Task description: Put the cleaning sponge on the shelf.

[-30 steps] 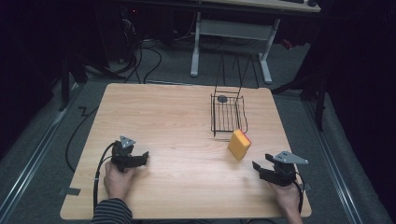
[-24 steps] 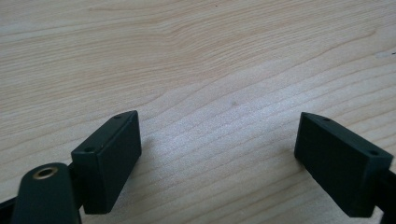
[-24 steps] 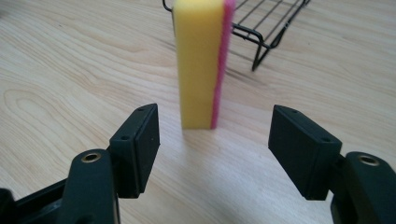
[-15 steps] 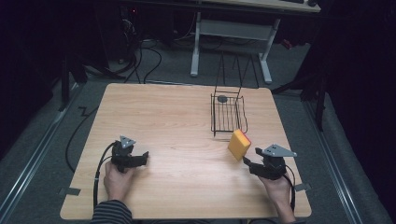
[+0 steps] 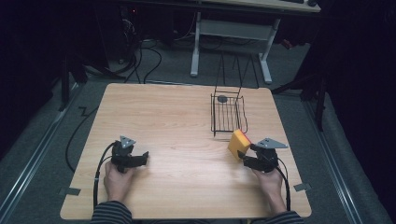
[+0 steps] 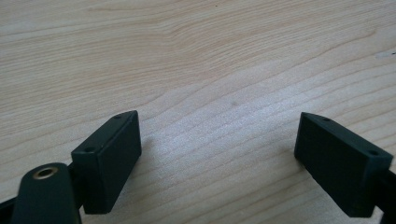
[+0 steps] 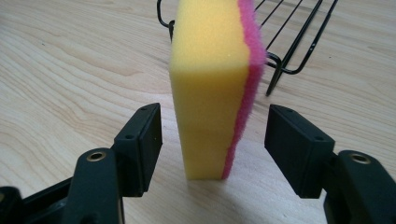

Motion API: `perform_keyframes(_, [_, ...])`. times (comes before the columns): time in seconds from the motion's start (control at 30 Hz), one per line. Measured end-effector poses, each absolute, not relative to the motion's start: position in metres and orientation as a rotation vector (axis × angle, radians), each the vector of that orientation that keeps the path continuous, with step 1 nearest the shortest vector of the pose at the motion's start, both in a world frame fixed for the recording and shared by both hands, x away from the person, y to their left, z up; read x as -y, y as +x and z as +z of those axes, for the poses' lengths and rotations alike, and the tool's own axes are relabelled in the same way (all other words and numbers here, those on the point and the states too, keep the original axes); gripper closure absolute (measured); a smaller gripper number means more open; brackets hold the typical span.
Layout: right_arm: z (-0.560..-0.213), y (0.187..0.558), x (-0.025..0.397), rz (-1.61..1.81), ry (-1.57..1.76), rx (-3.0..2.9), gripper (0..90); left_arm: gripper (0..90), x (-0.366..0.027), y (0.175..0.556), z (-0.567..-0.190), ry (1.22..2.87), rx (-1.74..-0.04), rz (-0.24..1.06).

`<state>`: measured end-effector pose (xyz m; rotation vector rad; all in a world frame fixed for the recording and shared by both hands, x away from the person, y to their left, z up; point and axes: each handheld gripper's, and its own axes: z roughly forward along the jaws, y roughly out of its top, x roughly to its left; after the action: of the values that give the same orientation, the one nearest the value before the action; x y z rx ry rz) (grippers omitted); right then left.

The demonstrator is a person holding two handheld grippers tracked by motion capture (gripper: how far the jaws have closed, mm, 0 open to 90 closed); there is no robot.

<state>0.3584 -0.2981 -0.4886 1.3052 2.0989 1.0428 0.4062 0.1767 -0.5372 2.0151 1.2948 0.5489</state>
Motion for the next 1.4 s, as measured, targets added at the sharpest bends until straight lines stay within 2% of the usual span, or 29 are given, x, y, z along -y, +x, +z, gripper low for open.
perform_keyframes(0.73, [-0.503,0.370,0.293,1.031,1.341,-2.102,60.3,15.2,-0.177,0.406,-0.537,2.016,-1.294,0.549])
perform_keyframes(1.4, [-0.489,0.359,0.302,1.062,1.298,-2.102,61.4,15.2,-0.177,0.406,-0.537,2.016,-1.294,0.549])
